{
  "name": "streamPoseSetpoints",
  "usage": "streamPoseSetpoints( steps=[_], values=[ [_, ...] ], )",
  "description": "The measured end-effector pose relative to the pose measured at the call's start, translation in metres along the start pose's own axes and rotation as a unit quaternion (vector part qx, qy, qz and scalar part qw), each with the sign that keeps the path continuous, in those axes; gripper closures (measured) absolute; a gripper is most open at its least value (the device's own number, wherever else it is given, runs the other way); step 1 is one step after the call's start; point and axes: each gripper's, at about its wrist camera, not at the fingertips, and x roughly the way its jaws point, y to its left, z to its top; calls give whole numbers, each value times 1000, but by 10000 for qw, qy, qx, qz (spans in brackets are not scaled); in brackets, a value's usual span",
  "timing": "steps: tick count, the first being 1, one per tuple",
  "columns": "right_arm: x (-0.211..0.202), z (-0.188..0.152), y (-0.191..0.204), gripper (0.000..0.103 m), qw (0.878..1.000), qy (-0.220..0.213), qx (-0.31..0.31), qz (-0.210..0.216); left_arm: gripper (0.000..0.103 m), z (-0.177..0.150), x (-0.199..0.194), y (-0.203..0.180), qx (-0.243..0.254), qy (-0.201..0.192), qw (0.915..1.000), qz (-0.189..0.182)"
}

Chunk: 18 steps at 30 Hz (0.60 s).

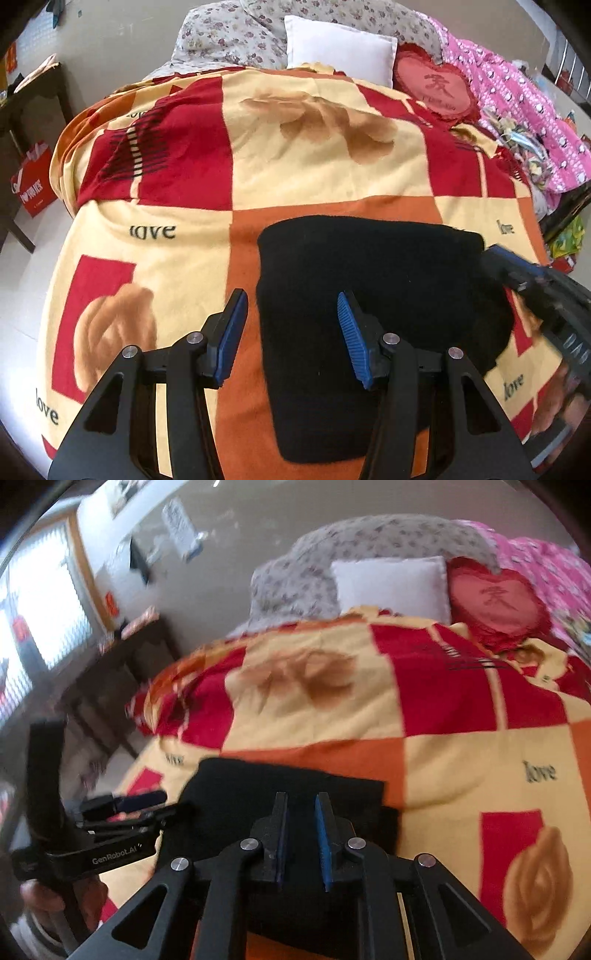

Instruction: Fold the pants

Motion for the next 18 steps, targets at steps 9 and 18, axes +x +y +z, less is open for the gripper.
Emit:
streamPoseSetpoints(
  steps=[9,18],
  values=[
    [51,0,-15,89,9992,325,166,-149,45,9,21,0,-25,3,9999,160],
    [0,-6,-1,77,9997,207,-64,-61,44,3,8,0,-22,-18,9998,196]
  ],
)
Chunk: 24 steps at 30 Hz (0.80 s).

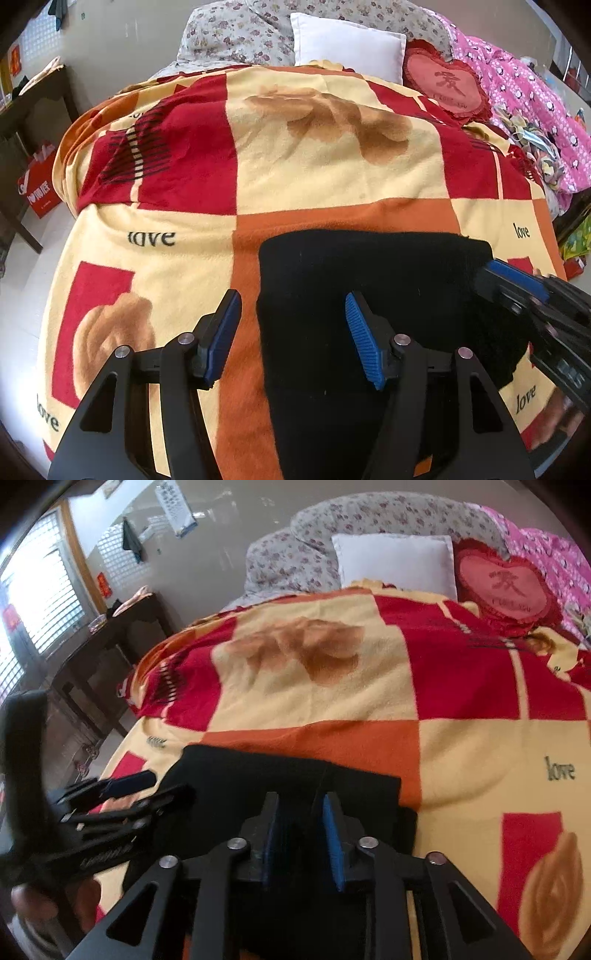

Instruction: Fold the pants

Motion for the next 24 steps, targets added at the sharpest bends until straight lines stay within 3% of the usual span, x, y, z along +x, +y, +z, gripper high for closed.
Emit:
streamPoseSetpoints(
  steps=[5,10,17,19,21,24],
  values=[
    [-25,-24,5,76,9998,49,-181,-89,44,-13,-17,2,-43,-55,10000,-70],
    [-15,-49,2,75,9988,283,-258,-297,44,-31,-22,0,-106,3,9997,-238],
    [-21,-59,-7,75,9996,156,-207,-148,44,-40,-20,1,-121,91,9992,-375],
    [-27,-55,-17,71,10000,37,36,-63,44,-37,-24,10,-213,78,9985,-491],
    [-28,-51,-38,51,9986,-125,505,32,42,-35,-27,20,-388,13,9972,-636],
    [-12,-48,-63,48,9938,45,1053,356,36,-33,-21,29,-579,127,9931,-1008]
  ],
)
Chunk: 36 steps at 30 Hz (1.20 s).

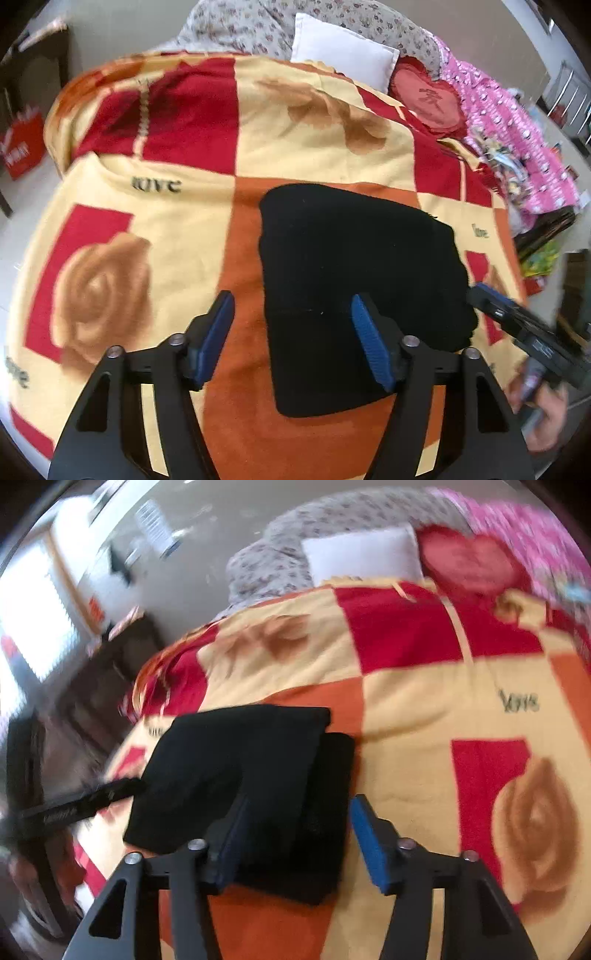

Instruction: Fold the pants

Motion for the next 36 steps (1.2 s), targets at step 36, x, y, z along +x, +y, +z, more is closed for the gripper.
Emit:
streamPoseSetpoints(
  steps=[36],
  values=[
    [16,60,50,62,9929,-494,-935,-551,29,59,42,-2,89,-1,9992,396]
  ],
)
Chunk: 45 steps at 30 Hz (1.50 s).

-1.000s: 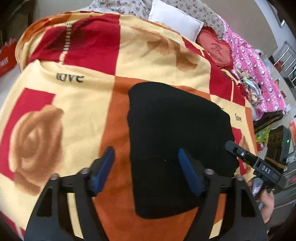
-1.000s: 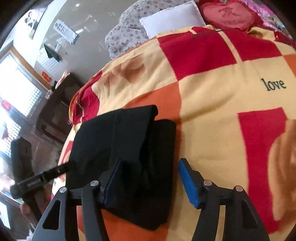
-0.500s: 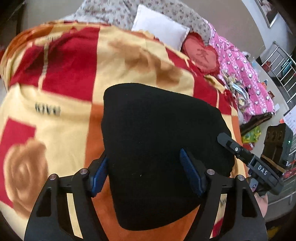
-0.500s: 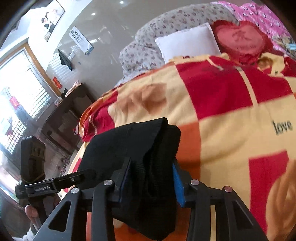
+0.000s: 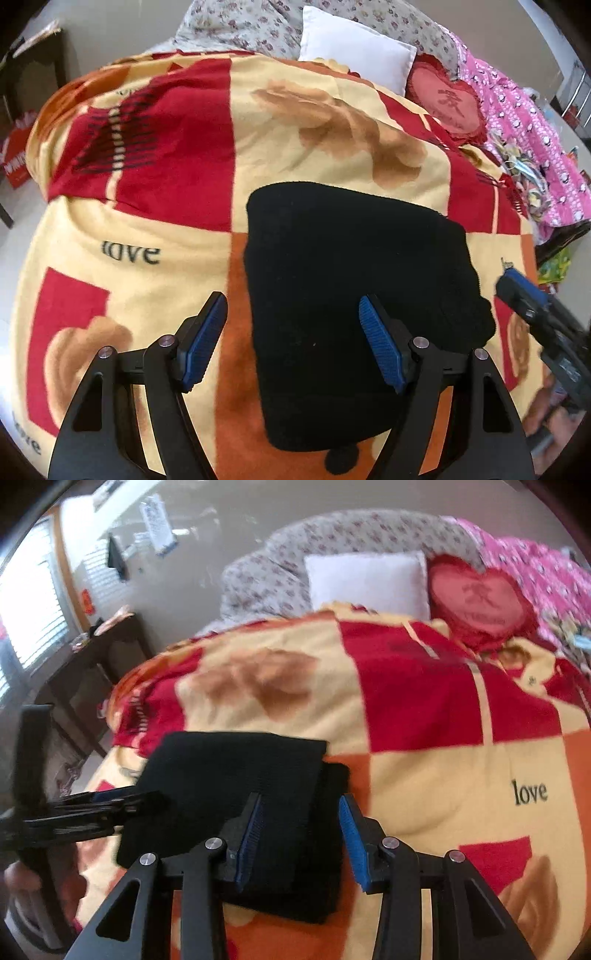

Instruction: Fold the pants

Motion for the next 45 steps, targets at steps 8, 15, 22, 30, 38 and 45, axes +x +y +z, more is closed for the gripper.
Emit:
streamPoseSetpoints(
  steps=[8,15,22,30,38,45],
  values=[
    [31,-25,27,61,9975,346,-357,-499,29,-10,-7,-11,165,-264,9987,395],
    [0,-16,33,61,9986,104,-258,-453,29,-23,-27,-20,363,-577,9951,712],
    [-21,-15,38,60,9991,-71,-113,-398,29,-38,-53,-28,443,-900,9905,942],
    [-34,-22,43,59,9995,-101,-62,-299,29,-52,-68,-30,315,-1018,9903,889],
    [-40,-26,48,59,9994,-86,-82,-327,29,-63,-78,-34,375,-1115,9886,944],
    [-38,-30,48,59,9994,-1,-100,-346,29,-67,-81,-33,361,-1133,9885,931]
  ],
)
